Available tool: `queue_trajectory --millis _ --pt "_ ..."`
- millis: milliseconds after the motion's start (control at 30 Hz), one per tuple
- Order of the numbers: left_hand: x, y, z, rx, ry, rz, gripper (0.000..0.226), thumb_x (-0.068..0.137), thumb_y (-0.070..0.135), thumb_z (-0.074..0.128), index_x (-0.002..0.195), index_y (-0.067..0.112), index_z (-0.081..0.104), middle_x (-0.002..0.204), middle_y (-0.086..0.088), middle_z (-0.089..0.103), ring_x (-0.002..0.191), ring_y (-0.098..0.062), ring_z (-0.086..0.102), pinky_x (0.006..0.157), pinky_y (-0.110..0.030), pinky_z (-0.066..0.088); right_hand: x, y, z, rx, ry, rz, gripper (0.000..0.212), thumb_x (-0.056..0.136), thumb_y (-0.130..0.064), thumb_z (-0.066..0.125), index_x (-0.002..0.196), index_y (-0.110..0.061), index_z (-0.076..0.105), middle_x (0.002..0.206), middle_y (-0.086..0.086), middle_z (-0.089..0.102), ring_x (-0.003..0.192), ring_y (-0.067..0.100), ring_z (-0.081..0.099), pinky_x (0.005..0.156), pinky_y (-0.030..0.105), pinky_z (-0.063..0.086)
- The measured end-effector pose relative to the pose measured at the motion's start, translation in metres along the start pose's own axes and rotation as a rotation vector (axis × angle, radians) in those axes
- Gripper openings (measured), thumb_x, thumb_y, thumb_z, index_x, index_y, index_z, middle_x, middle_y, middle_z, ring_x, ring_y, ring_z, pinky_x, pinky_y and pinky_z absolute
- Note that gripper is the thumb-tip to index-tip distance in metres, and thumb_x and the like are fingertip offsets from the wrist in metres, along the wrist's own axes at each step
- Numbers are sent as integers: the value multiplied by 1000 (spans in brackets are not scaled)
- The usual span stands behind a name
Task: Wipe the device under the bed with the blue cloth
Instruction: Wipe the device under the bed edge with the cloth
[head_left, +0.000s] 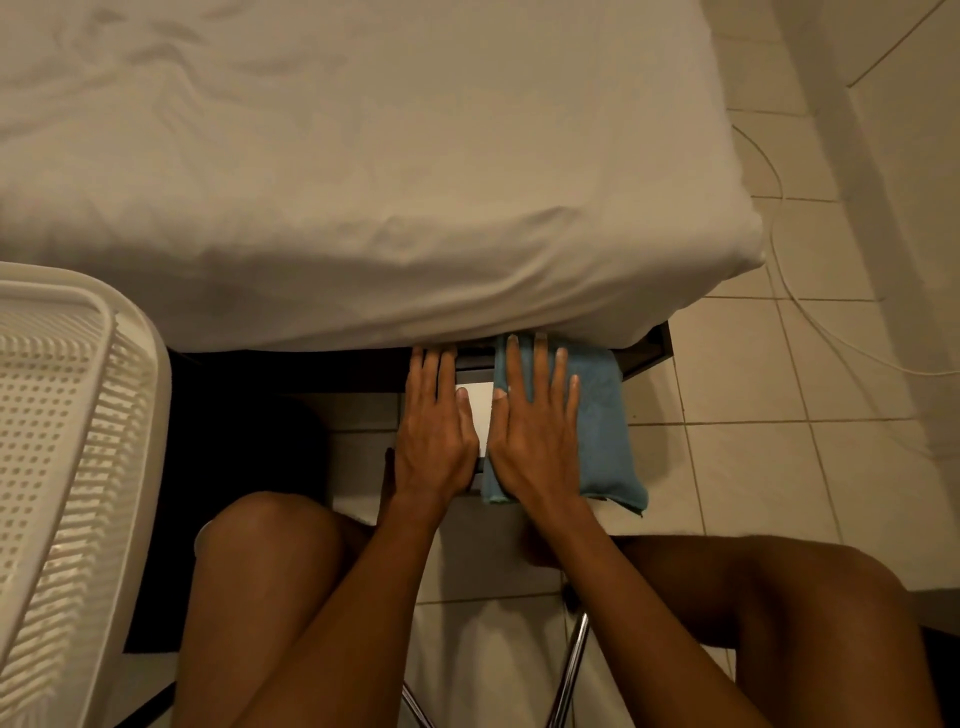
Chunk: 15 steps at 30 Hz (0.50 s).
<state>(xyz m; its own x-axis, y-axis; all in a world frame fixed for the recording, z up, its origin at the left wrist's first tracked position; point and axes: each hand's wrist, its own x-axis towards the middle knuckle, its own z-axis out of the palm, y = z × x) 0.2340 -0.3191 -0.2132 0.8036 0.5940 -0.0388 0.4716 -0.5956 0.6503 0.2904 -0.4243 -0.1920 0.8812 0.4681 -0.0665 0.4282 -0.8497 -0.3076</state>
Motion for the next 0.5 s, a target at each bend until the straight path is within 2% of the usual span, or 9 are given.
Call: queue_trajectory --millis 133,300,500 --pt "1 3 -3 36 -26 35 55 104 33 19 154 12 21 164 -8 15 152 -14 1 125 -37 15 -23 15 -3 1 -49 -91 63 104 -37 27 159 -28 -1 168 2 -11 154 20 -12 125 48 1" --pt "2 3 -2 62 -14 38 54 104 32 22 154 11 21 164 -8 16 152 -15 3 124 -33 12 6 10 -5 37 -15 -3 61 104 -36 26 159 -29 2 168 4 -2 155 21 -7 125 49 2" --pt "2 2 -1 121 -1 78 54 104 31 20 154 9 21 163 -10 17 152 -16 4 124 -33 8 -12 25 -6 95 -69 -85 60 102 -44 13 158 -30 -5 167 -1 -11 154 16 -13 125 43 -4"
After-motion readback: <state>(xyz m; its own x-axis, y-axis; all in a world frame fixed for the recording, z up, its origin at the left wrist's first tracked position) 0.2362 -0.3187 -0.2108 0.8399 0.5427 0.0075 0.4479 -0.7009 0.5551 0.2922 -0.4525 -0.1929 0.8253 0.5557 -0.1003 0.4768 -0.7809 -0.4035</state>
